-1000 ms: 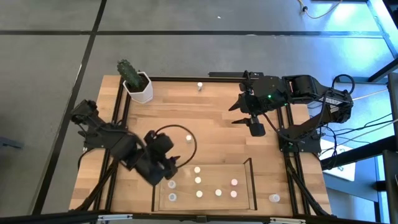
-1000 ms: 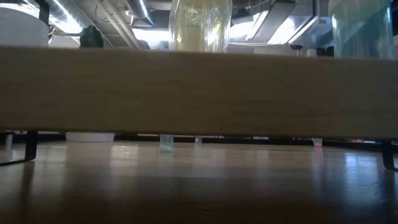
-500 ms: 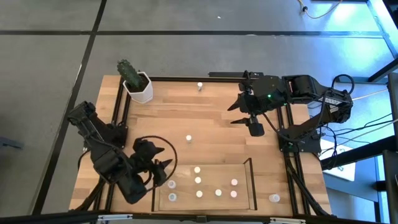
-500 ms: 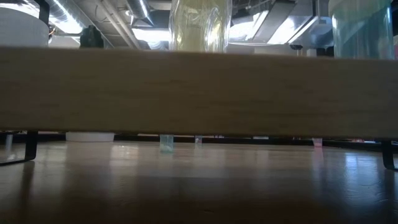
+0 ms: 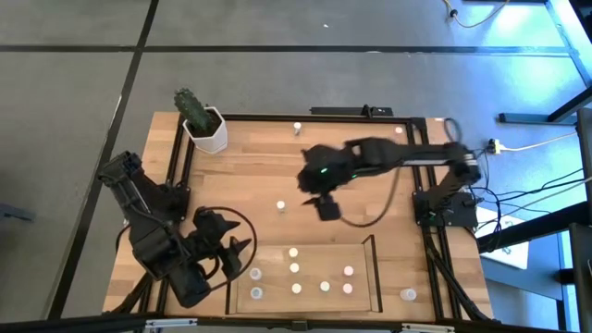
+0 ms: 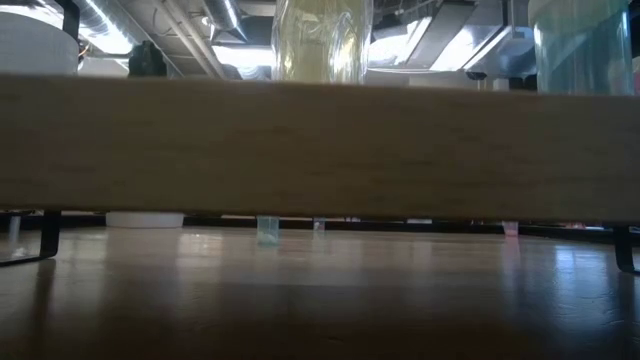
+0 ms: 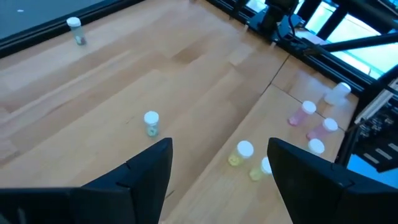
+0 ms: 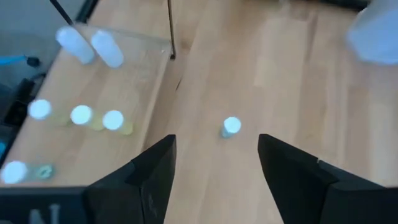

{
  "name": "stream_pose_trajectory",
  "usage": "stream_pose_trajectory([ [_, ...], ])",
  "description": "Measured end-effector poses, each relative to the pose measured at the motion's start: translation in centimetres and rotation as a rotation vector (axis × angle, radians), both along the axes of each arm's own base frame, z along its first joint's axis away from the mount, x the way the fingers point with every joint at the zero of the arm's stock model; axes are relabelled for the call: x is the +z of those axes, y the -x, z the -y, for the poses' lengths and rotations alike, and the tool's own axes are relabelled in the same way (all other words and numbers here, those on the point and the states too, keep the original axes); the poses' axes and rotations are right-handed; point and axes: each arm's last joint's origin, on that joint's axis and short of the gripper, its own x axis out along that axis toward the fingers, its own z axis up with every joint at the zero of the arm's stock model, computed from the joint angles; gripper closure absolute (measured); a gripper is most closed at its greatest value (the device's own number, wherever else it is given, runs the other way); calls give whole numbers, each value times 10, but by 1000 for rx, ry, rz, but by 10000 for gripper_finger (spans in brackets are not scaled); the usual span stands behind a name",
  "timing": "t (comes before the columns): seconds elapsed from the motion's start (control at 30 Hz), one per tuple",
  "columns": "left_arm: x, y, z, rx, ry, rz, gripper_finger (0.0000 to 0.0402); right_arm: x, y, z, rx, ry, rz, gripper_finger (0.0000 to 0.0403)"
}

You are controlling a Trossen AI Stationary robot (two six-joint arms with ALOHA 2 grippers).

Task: Pick and place medicine bottles onto shelf by color
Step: Put the bottom blue pill bottle on the shelf aligned with the other blue pill bottle

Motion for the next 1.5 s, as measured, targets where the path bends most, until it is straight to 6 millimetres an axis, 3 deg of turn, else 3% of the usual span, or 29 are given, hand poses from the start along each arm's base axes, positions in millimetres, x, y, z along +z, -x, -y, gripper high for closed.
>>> stream_pose_trajectory([
  [0.23,0,8,7,-33,-22,12,146,-64,-50,-4,0,8,-103,173],
  [0.37,0,12,10,-49,-21,13,146,-91,-71,-5,-1,8,-110,173],
  [0.77,0,15,12,-48,-8,19,146,-153,-100,5,-39,54,-188,173],
  [1.0,0,15,12,-48,-9,19,146,-169,-104,11,-45,130,-216,173],
  [1.5,0,15,12,-49,-9,19,146,-169,-105,17,-5,102,-215,173],
])
